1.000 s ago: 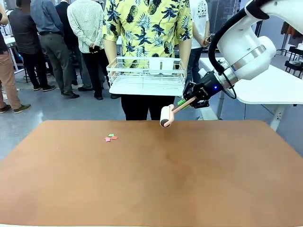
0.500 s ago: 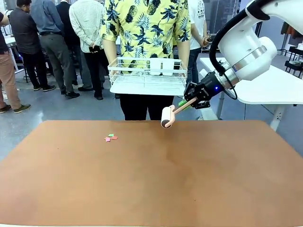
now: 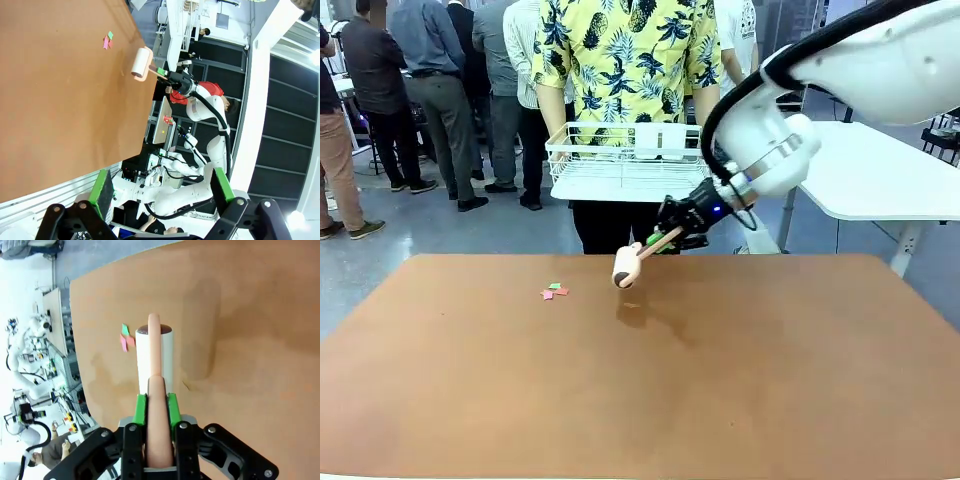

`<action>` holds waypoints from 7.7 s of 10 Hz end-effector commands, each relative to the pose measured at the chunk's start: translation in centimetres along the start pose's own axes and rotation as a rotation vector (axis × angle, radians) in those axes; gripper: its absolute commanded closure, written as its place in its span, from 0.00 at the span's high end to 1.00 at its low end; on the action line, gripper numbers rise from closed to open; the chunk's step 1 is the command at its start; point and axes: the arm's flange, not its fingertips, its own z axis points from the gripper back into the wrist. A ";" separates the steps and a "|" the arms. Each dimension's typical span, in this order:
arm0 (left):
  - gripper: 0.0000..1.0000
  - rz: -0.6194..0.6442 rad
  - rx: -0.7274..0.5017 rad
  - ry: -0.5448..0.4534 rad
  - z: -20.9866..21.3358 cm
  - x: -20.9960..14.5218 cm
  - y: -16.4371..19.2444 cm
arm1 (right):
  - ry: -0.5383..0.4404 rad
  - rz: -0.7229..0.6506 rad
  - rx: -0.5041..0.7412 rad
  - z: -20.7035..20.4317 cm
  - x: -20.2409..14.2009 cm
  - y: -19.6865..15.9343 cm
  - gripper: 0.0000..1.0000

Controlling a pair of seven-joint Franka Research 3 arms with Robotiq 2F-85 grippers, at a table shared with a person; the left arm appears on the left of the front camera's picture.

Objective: Clean the table.
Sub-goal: Clean the table with the Lint Roller when the human lifts the Dish drying rack, then place the Lint Roller down when the Dish drying rack is positioned in the middle of the table.

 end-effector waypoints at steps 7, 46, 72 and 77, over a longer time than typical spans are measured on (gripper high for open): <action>1.00 -0.003 -0.011 -0.005 0.3 -0.2 0.0 | 0.054 -0.051 0.038 -5.0 0.5 1.0 0.21; 1.00 -0.003 -0.011 -0.005 0.3 -0.2 0.0 | -0.082 0.062 -0.835 24.0 -16.4 5.3 0.21; 1.00 -0.003 -0.011 -0.005 0.3 -0.2 0.0 | -0.104 0.115 -0.889 25.4 -17.0 2.6 0.21; 1.00 -0.003 -0.011 -0.005 0.3 -0.2 0.0 | -0.104 0.115 -0.889 25.4 -17.0 2.6 0.21</action>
